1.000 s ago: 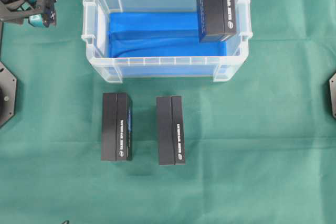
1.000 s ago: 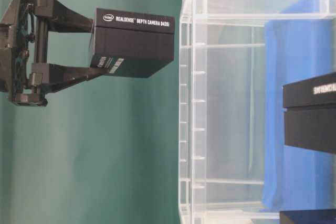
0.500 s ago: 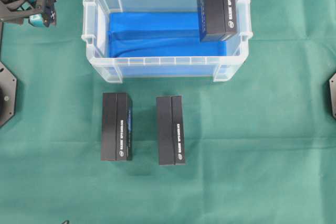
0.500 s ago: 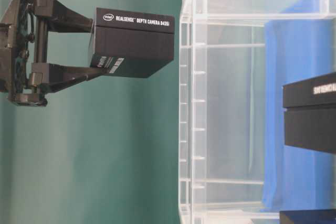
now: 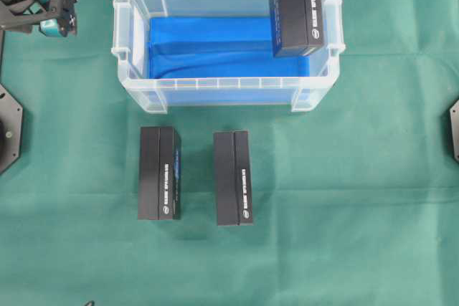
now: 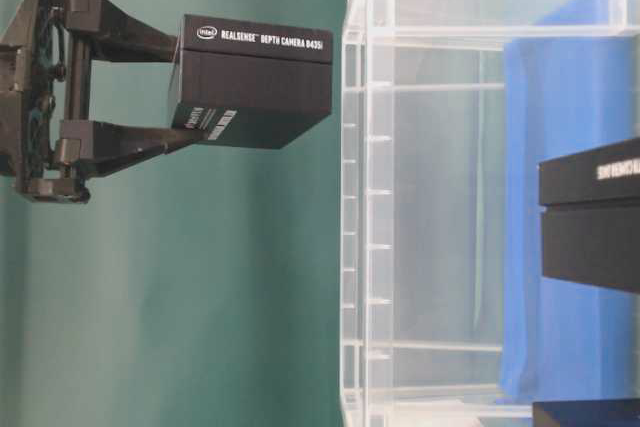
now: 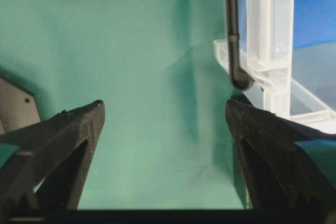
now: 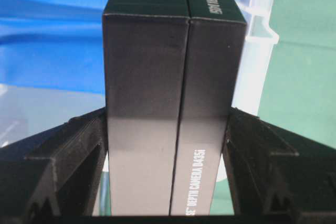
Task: Take out the box from the case.
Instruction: 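Lift the gripped box pair up out of the bin with the right gripper, then carry the box pair forward and lower it onto the table right of the middle pair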
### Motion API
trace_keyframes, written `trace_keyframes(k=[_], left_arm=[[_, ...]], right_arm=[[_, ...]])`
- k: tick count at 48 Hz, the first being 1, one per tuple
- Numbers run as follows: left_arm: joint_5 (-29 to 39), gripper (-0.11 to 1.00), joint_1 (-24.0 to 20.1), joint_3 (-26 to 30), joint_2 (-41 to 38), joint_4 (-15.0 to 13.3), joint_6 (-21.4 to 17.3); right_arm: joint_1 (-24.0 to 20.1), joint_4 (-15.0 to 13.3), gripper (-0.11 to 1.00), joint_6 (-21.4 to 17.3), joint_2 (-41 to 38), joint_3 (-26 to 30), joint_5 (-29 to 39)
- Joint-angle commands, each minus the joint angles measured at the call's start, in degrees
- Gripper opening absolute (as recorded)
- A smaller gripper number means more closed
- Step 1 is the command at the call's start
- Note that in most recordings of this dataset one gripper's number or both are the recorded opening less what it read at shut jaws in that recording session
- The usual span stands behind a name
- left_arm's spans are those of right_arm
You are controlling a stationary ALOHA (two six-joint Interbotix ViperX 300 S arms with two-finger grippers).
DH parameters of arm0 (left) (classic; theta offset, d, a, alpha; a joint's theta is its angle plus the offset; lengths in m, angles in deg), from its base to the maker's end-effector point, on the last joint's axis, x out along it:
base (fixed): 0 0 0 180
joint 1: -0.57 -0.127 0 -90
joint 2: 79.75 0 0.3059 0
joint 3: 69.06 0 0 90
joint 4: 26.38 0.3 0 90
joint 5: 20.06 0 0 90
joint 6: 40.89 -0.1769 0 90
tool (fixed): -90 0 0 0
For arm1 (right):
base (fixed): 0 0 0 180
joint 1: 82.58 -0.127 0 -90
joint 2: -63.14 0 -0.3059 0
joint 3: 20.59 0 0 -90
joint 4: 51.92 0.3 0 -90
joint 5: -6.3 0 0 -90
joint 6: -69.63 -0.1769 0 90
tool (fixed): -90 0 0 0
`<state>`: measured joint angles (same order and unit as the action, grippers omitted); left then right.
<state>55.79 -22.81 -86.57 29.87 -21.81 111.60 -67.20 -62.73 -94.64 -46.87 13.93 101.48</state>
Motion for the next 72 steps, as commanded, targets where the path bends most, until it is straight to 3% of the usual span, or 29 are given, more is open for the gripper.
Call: trace_keyframes(k=[1, 27, 43, 63, 72], left_arm=[[-0.3, 0.94, 0.1, 0.7, 0.5, -0.1, 0.0], [-0.3, 0.94, 0.1, 0.7, 0.5, 0.0, -0.2], [-0.2, 0.94, 0.1, 0.7, 0.5, 0.0, -0.3], [-0.3, 0.94, 0.1, 0.7, 0.5, -0.1, -0.3], [-0.3, 0.94, 0.1, 0.7, 0.5, 0.0, -0.3]], right_arm=[[-0.2, -0.2, 0.66, 0.2, 3.0, 1.6, -0.1], [-0.2, -0.2, 0.66, 0.2, 2.9, 1.6, -0.1], [-3.2, 0.1, 0.66, -0.8, 3.0, 1.7, 0.1], [-10.0, -0.2, 0.66, -6.6, 2.6, 1.6, 4.1], [-15.0, -1.1, 0.66, -11.2, 2.3, 1.6, 5.1]])
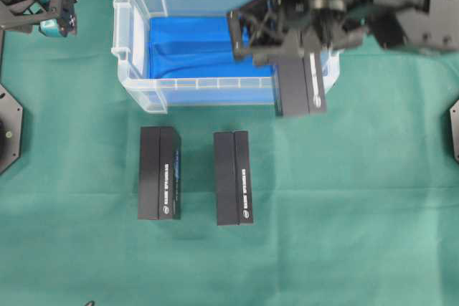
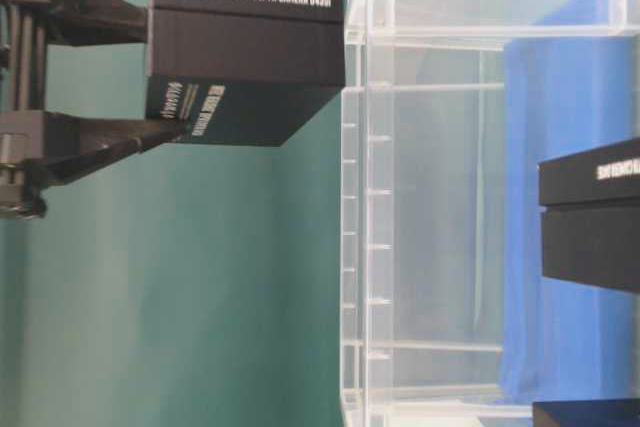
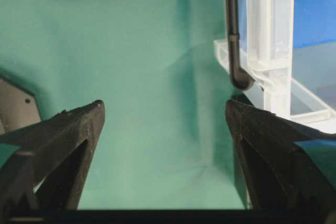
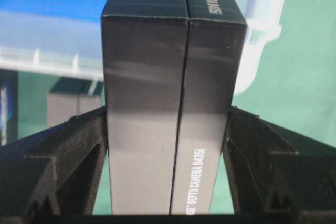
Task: Take out the box from the case.
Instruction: 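Carry the box pair forward and lower it onto the table right of the middle pair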
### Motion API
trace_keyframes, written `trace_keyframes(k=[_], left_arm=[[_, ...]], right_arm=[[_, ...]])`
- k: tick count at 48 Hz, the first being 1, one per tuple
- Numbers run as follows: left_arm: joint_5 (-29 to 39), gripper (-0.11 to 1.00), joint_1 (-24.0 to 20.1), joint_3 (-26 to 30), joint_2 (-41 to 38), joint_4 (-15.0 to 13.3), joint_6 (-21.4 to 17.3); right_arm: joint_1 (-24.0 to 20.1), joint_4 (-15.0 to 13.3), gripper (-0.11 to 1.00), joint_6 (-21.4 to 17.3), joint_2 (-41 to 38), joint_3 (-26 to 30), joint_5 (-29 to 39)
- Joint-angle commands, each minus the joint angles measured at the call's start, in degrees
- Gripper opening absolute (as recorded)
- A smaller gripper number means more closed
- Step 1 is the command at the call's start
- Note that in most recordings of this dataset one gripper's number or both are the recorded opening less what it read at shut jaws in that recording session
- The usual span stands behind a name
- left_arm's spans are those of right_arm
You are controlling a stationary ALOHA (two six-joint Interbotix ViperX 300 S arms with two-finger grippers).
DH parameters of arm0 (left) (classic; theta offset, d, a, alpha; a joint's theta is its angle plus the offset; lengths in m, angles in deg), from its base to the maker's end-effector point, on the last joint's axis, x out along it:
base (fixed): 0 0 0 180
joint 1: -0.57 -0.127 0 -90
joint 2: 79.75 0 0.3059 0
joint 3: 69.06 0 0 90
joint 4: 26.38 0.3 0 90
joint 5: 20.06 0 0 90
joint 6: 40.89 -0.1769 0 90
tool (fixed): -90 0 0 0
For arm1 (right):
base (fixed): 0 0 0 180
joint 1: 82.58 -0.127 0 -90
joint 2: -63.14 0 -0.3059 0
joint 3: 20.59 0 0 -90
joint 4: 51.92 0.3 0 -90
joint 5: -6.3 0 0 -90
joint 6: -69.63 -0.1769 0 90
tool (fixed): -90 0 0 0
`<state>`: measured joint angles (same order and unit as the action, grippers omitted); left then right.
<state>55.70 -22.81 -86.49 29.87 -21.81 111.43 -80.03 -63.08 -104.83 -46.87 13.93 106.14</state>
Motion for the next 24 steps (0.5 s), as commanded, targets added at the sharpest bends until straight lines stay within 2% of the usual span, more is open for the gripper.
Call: trace_keyframes(k=[1, 24], left_arm=[[-0.1, 0.94, 0.2, 0.6, 0.4, -0.1, -0.1], [-0.1, 0.94, 0.2, 0.6, 0.4, 0.0, -0.1]], right_arm=[[-2.8, -0.9, 0.65, -1.5, 2.2, 1.6, 0.5], [-15.7, -0.4, 0.66, -16.4, 1.7, 1.6, 2.8]])
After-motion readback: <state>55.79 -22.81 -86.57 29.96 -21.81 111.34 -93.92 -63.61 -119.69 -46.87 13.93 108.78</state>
